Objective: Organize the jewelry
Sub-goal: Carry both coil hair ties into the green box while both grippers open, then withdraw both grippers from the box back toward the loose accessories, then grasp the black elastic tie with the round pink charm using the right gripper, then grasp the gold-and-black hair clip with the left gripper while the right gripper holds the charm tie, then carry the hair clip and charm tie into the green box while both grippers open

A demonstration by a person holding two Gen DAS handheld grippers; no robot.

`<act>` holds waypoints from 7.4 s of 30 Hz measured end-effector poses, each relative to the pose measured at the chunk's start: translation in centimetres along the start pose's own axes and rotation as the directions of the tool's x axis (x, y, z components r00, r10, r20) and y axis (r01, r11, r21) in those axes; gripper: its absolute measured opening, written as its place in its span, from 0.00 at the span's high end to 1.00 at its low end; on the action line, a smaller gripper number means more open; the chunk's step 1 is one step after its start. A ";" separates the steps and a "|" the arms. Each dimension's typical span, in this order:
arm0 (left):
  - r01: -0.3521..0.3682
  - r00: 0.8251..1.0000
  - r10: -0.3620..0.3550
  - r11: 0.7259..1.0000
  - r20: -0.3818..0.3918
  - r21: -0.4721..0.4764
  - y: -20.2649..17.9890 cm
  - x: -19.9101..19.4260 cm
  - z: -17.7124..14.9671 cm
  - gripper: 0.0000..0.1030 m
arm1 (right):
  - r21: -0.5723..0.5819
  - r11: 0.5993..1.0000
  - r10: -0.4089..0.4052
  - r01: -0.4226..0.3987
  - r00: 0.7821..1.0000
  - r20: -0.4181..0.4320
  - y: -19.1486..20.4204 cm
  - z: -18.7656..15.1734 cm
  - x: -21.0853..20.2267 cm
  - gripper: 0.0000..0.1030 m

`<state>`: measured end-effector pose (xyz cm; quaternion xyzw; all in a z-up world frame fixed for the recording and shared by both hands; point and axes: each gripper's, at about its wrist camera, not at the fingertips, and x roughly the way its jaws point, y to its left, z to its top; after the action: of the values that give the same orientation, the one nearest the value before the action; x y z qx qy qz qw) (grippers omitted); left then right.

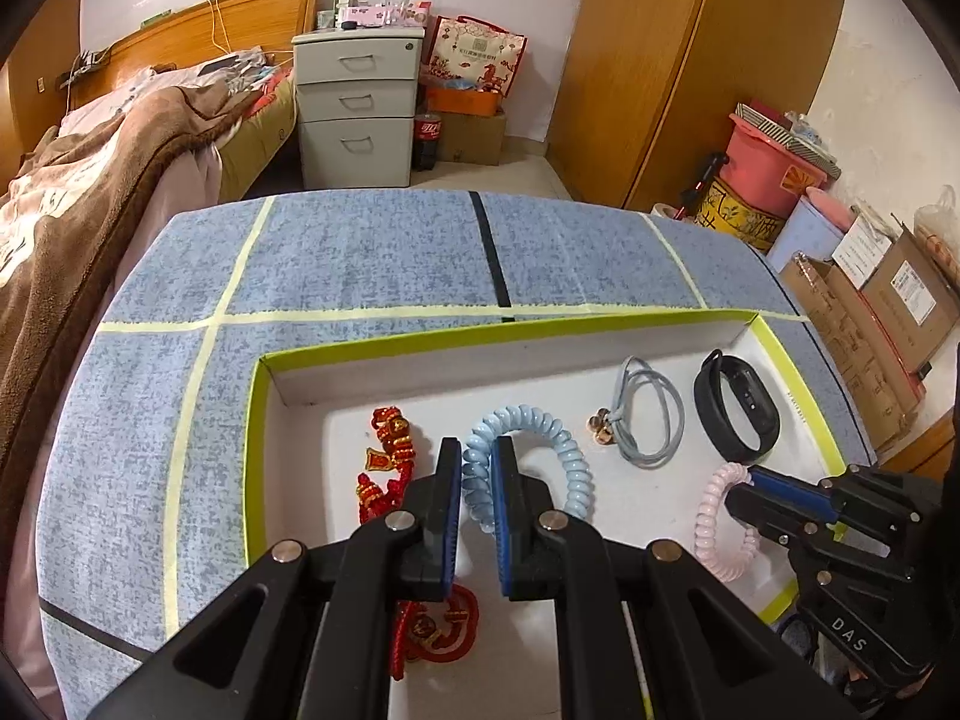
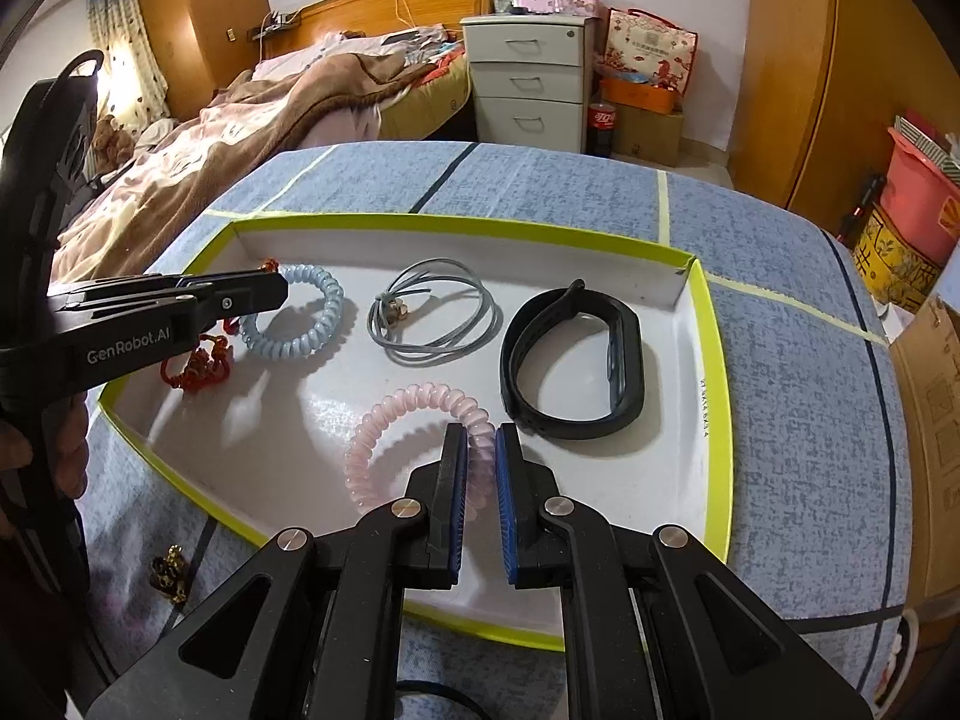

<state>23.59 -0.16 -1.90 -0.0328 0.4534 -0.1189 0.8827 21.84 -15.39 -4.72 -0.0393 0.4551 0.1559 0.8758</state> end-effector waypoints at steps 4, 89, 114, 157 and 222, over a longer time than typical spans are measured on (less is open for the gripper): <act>-0.004 1.000 0.004 1.000 -0.009 0.002 0.0 0.3 -0.1 0.90 | -0.008 1.000 -0.010 0.010 1.000 0.000 0.1 -0.1 0.0 0.90; 0.061 0.995 -0.055 0.996 0.084 -0.070 -0.1 -10.6 -13.9 0.53 | 0.079 0.979 -0.186 0.187 0.982 -0.021 -1.0 -9.8 -6.6 0.72; 0.050 0.997 -0.046 0.995 0.055 -0.089 0.3 -9.2 -13.4 0.52 | 0.054 0.998 -0.040 0.040 0.999 0.007 0.1 -9.8 -6.4 0.72; -0.061 0.998 0.059 0.993 0.021 0.101 -3.7 -6.3 -12.0 0.50 | 0.097 0.995 0.009 -0.018 0.995 0.100 -0.7 -10.5 -8.9 0.81; 0.071 0.995 -0.073 0.997 0.066 0.033 -2.5 -4.8 -3.9 0.84 | 0.002 1.000 -0.002 0.002 0.996 0.093 -1.7 -1.1 -4.2 0.81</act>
<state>17.32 -1.22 0.08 -0.0395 0.4200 -0.1563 0.8931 19.23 -18.21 -2.08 -0.0314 0.4138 0.1561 0.8963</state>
